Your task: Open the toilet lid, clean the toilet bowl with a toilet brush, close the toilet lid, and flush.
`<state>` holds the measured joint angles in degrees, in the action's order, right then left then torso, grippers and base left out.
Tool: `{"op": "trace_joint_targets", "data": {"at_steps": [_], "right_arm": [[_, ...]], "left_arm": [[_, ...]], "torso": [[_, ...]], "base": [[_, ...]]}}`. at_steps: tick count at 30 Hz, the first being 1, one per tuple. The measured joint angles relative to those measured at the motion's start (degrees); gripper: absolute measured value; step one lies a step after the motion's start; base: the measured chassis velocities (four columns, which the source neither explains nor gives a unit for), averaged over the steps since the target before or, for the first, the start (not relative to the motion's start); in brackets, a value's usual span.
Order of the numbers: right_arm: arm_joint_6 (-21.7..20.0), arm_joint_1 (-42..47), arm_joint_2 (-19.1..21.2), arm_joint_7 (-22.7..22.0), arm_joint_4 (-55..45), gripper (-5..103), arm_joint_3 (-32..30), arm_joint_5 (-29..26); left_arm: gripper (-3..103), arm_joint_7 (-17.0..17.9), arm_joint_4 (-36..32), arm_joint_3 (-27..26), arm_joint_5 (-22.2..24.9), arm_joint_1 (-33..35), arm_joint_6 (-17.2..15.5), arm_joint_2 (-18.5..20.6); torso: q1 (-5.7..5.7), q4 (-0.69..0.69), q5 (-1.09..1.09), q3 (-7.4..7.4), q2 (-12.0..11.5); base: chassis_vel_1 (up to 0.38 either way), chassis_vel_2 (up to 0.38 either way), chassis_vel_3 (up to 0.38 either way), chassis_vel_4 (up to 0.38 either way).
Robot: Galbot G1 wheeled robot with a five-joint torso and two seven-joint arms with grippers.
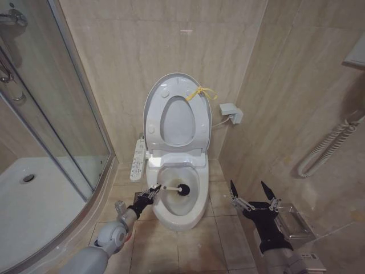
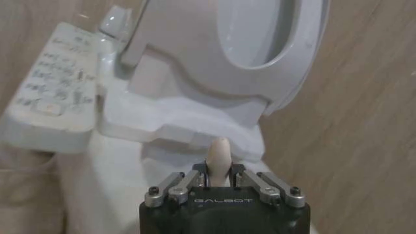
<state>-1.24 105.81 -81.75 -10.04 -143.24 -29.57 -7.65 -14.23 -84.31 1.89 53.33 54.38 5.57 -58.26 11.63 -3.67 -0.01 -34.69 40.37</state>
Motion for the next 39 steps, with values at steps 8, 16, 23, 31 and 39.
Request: {"op": "trace_joint_targets", "data": {"at_steps": [8, 16, 23, 31, 39], "right_arm": [[0.0, 0.0, 0.0, 0.0, 0.0, 100, 0.0, 0.0], [0.0, 0.0, 0.0, 0.0, 0.0, 100, 0.0, 0.0], [0.0, 0.0, 0.0, 0.0, 0.0, 100, 0.0, 0.0], [0.0, 0.0, 0.0, 0.0, 0.0, 100, 0.0, 0.0], [0.0, 0.0, 0.0, 0.0, -0.01, 100, 0.0, 0.0]], "left_arm": [[21, -0.57, -0.77, 0.2, 1.75, 0.07, -0.62, 1.17], [21, -0.24, 1.57, 0.0, -1.72, 0.03, -0.43, 0.7], [21, -0.64, -4.05, -0.36, 2.24, 1.89, -1.5, 4.15], [21, -1.68, -1.43, 0.14, 1.38, 1.47, -1.29, 3.41], [21, -3.05, 3.51, 0.54, -0.73, 0.26, -0.01, -1.28]], "torso": [[0.0, 0.01, 0.01, 0.0, 0.0], [0.0, -0.01, 0.0, 0.0, 0.0], [0.0, 0.0, 0.0, 0.0, 0.0], [0.0, 0.02, 0.02, 0.0, 0.0], [0.0, 0.0, 0.0, 0.0, 0.0]], "base": [[0.0, 0.0, 0.0, 0.0], [0.0, 0.0, 0.0, 0.0], [0.0, 0.0, 0.0, 0.0], [0.0, 0.0, 0.0, 0.0], [0.0, 0.0, 0.0, 0.0]]}}
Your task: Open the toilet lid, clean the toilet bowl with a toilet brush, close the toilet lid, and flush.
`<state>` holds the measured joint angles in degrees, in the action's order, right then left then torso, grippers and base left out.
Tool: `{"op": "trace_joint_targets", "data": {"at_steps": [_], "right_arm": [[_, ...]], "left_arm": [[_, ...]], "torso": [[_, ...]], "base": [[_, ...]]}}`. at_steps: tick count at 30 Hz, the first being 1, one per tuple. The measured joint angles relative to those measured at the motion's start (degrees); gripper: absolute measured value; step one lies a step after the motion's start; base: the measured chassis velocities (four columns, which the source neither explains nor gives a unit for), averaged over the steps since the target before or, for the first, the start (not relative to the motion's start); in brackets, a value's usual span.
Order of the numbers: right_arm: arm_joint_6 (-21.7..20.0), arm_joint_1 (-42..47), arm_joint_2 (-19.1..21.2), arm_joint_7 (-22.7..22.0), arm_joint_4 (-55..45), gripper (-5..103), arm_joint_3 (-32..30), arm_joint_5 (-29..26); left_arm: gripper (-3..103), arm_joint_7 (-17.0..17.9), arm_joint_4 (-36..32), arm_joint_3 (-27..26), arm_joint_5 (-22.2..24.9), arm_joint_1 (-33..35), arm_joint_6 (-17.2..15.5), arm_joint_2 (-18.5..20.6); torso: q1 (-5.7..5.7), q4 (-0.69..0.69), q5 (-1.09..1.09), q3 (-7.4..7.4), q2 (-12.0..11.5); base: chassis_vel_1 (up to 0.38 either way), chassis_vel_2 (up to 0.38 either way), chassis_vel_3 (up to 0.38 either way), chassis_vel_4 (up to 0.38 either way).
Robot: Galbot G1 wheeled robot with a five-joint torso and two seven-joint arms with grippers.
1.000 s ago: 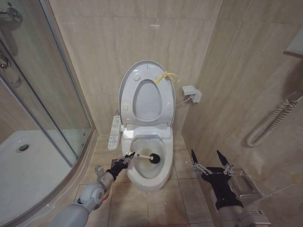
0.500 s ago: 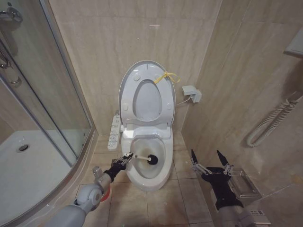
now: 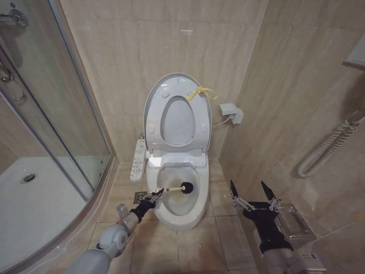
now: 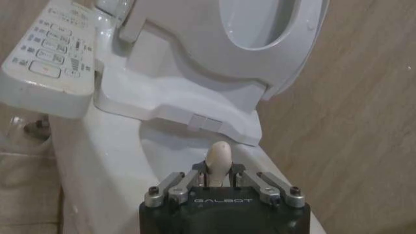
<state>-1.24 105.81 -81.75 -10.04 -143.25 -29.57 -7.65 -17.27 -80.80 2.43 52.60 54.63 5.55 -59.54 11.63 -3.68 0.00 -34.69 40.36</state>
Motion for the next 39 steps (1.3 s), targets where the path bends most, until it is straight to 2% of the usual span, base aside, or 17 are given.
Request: {"op": "trace_joint_targets", "data": {"at_steps": [2, 5, 6, 9, 15, 20, 25, 29, 32, 39], "right_arm": [[0.0, 0.0, 0.0, 0.0, 0.0, 100, 0.0, 0.0], [0.0, 0.0, 0.0, 0.0, 0.0, 100, 0.0, 0.0], [0.0, 0.0, 0.0, 0.0, 0.0, 100, 0.0, 0.0], [0.0, 0.0, 0.0, 0.0, 0.0, 100, 0.0, 0.0], [0.0, 0.0, 0.0, 0.0, 0.01, 100, 0.0, 0.0], [0.0, 0.0, 0.0, 0.0, 0.01, 100, 0.0, 0.0], [0.0, 0.0, 0.0, 0.0, 0.0, 100, 0.0, 0.0], [0.0, 0.0, 0.0, 0.0, 0.0, 100, 0.0, 0.0], [0.0, 0.0, 0.0, -0.01, 0.0, 100, 0.0, 0.0], [0.0, 0.0, 0.0, 0.0, 0.01, 100, 0.0, 0.0]], "left_arm": [[21, -0.08, -1.15, -0.03, 0.26, 0.33, -0.01, 0.85], [21, 1.22, -8.12, -0.79, 2.99, 3.2, -0.41, 6.6], [21, 1.36, -9.83, -1.22, 3.59, 4.18, -0.6, 8.19], [21, 1.49, -11.16, -1.56, 4.02, 5.03, -1.0, 9.36], [21, 2.46, -9.34, -0.97, 3.84, 3.36, -1.06, 7.69], [21, 1.78, -1.8, 2.76, 2.76, -1.42, -0.54, 3.59], [21, 0.8, 0.56, 3.87, 1.21, -2.57, 0.22, 1.7], [21, 0.51, -2.38, 2.93, 1.3, -1.02, 0.19, 3.62], [21, -0.22, -8.46, -0.61, 2.45, 3.33, 0.12, 7.9], [21, -0.24, -15.52, -6.59, 3.83, 10.69, 0.47, 11.58]], "torso": [[0.0, 0.01, 0.01, 0.0, 0.0], [0.0, -0.01, 0.02, 0.0, 0.0], [0.0, 0.03, 0.04, 0.0, 0.0], [0.0, 0.03, 0.0, 0.0, 0.0], [0.0, -0.01, -0.01, 0.0, 0.0], [0.0, 0.01, 0.0, 0.0, 0.0], [0.0, 0.01, 0.01, 0.0, 0.0], [0.0, -0.01, 0.0, 0.0, 0.0], [0.0, -0.01, -0.01, 0.0, 0.0], [0.0, 0.03, 0.01, 0.0, 0.0]], "base": [[0.0, 0.0, 0.0, 0.0], [0.0, 0.0, 0.0, 0.0], [0.0, 0.0, 0.0, 0.0], [0.0, 0.0, 0.0, 0.0], [0.0, 0.0, 0.0, 0.0], [0.0, 0.0, 0.0, 0.0], [0.0, 0.0, 0.0, 0.0], [0.0, 0.0, 0.0, 0.0], [0.0, 0.0, 0.0, 0.0], [0.0, 0.0, 0.0, 0.0]]}}
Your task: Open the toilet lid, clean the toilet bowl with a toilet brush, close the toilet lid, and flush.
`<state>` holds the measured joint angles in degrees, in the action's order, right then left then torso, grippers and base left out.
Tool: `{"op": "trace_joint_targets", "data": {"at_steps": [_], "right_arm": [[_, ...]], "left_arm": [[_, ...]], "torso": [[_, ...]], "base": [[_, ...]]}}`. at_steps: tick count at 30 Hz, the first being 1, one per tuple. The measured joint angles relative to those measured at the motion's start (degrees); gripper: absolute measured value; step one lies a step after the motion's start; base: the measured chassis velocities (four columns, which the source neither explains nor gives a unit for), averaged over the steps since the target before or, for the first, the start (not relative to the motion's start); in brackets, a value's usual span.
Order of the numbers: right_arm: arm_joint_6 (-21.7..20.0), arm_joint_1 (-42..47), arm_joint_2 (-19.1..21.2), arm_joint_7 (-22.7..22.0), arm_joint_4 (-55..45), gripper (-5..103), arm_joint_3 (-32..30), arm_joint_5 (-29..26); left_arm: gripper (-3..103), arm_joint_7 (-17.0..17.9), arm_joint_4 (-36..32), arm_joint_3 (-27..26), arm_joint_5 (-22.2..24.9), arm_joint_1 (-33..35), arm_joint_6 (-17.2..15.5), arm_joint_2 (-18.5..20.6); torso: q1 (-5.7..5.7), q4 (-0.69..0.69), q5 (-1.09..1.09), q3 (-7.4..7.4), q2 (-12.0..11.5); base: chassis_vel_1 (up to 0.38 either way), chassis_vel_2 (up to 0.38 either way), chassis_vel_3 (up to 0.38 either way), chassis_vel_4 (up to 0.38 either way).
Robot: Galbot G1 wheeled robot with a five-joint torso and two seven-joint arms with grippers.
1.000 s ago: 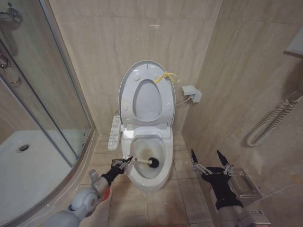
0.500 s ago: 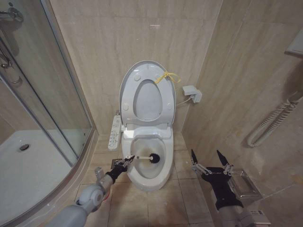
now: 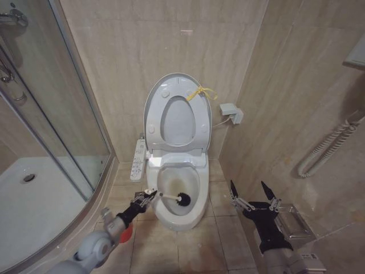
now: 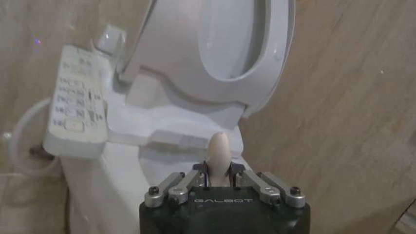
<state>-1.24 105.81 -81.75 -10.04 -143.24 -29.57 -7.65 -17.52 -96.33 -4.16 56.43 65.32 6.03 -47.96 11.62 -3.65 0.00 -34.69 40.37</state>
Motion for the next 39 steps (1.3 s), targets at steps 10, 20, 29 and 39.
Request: {"op": "trace_joint_targets", "data": {"at_steps": [10, 20, 29, 39], "right_arm": [[0.0, 0.0, 0.0, 0.0, 0.0, 100, 0.0, 0.0], [0.0, 0.0, 0.0, 0.0, 0.0, 100, 0.0, 0.0], [0.0, 0.0, 0.0, 0.0, -0.01, 100, 0.0, 0.0], [0.0, 0.0, 0.0, 0.0, 0.0, 100, 0.0, 0.0]], "left_arm": [[21, -2.94, 1.27, -1.04, -4.08, -2.91, 5.92, -3.31], [21, -6.74, 2.07, -2.41, -14.04, -2.61, 16.66, -4.94], [21, -8.61, -1.53, -4.28, -19.67, 0.01, 22.42, -5.41], [21, -9.84, -7.77, -10.52, -23.16, 6.34, 26.15, -5.37]], "torso": [[0.01, -0.05, -0.01, 0.0, 0.0], [0.0, -0.01, 0.0, 0.0, 0.0], [0.0, -0.03, 0.0, 0.0, 0.0], [0.0, -0.03, -0.01, 0.0, 0.0]], "base": [[0.0, 0.0, 0.0, 0.0], [0.0, 0.0, 0.0, 0.0], [0.0, 0.0, 0.0, 0.0], [0.0, 0.0, 0.0, 0.0]]}}
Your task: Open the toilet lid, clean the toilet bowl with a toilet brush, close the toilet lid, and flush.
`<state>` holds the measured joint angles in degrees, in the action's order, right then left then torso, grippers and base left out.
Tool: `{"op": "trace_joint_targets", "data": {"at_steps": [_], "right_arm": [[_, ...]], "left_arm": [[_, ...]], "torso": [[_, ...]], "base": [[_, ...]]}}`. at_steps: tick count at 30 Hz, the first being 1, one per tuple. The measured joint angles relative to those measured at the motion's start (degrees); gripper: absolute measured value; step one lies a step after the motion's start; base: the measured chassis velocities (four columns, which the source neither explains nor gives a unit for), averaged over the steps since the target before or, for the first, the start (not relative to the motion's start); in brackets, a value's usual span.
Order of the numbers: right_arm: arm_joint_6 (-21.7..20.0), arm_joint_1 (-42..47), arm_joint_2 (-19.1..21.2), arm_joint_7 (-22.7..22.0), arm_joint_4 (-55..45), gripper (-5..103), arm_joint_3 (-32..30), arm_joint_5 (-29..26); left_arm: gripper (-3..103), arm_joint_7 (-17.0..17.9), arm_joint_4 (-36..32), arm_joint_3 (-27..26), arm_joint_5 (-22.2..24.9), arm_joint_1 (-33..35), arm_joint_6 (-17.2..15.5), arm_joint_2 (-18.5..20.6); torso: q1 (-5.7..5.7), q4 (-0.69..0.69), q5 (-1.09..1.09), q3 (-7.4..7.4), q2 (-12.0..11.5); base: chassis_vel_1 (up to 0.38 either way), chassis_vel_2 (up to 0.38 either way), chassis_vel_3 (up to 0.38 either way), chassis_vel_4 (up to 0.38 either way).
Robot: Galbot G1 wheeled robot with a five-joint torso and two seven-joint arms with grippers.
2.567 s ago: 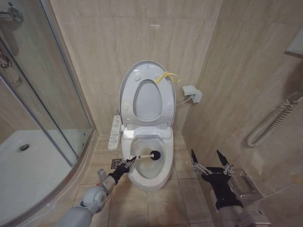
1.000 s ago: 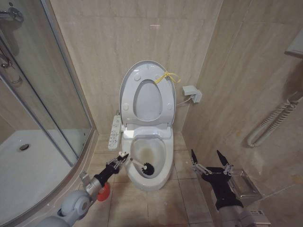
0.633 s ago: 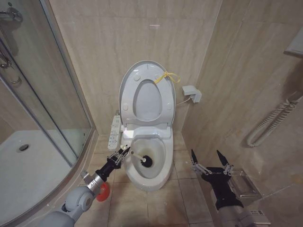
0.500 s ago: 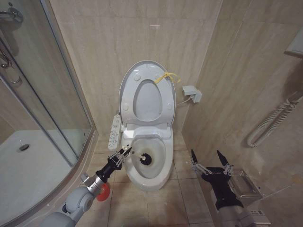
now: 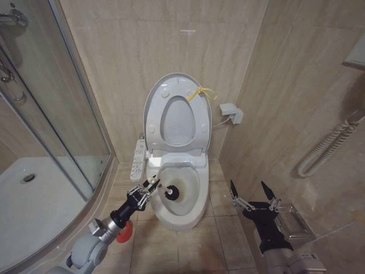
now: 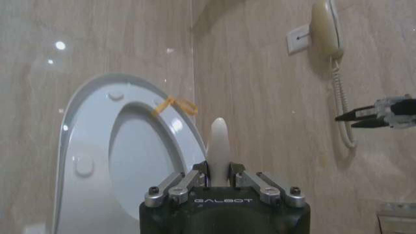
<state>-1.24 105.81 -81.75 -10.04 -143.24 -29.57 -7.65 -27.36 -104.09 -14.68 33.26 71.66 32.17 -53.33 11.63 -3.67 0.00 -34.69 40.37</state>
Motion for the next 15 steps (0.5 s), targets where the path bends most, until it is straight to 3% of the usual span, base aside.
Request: {"op": "trace_joint_targets", "data": {"at_steps": [5, 9, 13, 14, 15], "right_arm": [[0.0, 0.0, 0.0, 0.0, 0.0, 100, 0.0, 0.0], [0.0, 0.0, 0.0, 0.0, 0.0, 100, 0.0, 0.0], [0.0, 0.0, 0.0, 0.0, 0.0, 100, 0.0, 0.0], [0.0, 0.0, 0.0, 0.0, 0.0, 100, 0.0, 0.0], [0.0, 0.0, 0.01, 0.0, 0.0, 100, 0.0, 0.0]], "left_arm": [[21, 0.09, -4.1, -4.2, -1.28, 3.31, 0.38, -0.88], [21, 3.09, -9.27, -9.52, -3.78, 7.32, -0.46, -2.78], [21, 9.19, -15.54, -16.11, -7.77, 14.38, -3.57, -7.52], [21, 9.19, -15.54, -16.11, -7.77, 14.38, -3.57, -7.52], [21, 12.31, -17.77, -17.71, -9.21, 17.86, -4.91, -10.16]], "torso": [[0.0, 0.0, 0.0, 0.0, 0.0], [0.0, 0.0, 0.01, 0.0, 0.0], [0.0, 0.0, 0.01, 0.0, 0.0], [0.0, 0.0, 0.01, 0.0, 0.0], [0.0, 0.02, 0.0, 0.0, 0.0]], "base": [[0.0, 0.0, 0.0, 0.0], [0.0, 0.0, 0.0, 0.0], [0.0, 0.0, 0.0, 0.0], [0.0, 0.0, 0.0, 0.0], [0.0, 0.0, 0.0, 0.0]]}}
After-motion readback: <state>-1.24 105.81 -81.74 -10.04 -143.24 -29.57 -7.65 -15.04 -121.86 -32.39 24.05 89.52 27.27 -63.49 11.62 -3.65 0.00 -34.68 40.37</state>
